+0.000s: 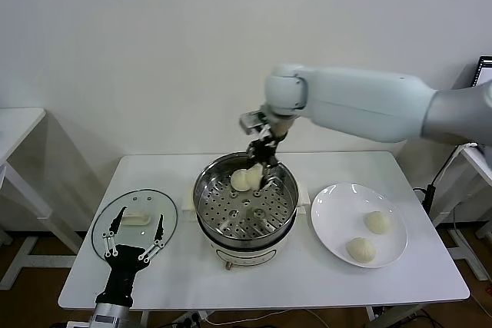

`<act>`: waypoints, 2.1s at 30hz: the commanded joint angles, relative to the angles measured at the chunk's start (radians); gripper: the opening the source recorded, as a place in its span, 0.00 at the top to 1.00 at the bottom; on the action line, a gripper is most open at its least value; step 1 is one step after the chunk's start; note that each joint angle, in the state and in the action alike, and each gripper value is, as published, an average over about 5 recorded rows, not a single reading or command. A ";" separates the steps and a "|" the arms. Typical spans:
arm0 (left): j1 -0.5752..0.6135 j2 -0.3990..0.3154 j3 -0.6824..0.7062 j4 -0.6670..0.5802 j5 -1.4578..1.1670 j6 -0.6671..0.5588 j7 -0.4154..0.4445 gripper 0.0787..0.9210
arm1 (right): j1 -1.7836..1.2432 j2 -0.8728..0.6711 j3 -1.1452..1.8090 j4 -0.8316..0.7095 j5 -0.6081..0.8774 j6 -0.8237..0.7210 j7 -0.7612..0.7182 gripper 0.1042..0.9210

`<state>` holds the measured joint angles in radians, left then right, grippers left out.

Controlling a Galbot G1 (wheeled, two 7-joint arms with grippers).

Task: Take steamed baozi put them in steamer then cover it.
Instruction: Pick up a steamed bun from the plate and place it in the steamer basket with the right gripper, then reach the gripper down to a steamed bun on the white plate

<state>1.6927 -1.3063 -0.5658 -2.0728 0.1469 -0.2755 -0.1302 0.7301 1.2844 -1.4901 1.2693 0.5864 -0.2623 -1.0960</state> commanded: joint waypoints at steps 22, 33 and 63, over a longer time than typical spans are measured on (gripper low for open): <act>-0.003 -0.001 -0.004 0.002 -0.001 -0.004 -0.003 0.12 | -0.118 0.189 -0.053 -0.050 0.053 -0.116 0.220 0.33; -0.005 0.000 -0.002 0.003 0.000 -0.001 -0.005 0.12 | -0.089 0.139 -0.016 -0.012 0.037 -0.109 0.202 0.13; -0.002 -0.003 0.018 0.000 0.017 -0.003 -0.006 0.12 | -0.295 -0.802 0.180 0.133 -0.436 0.205 -0.140 0.12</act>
<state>1.6885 -1.3089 -0.5469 -2.0732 0.1615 -0.2792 -0.1355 0.6361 0.7053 -1.3477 1.3900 0.2959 -0.1148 -1.2153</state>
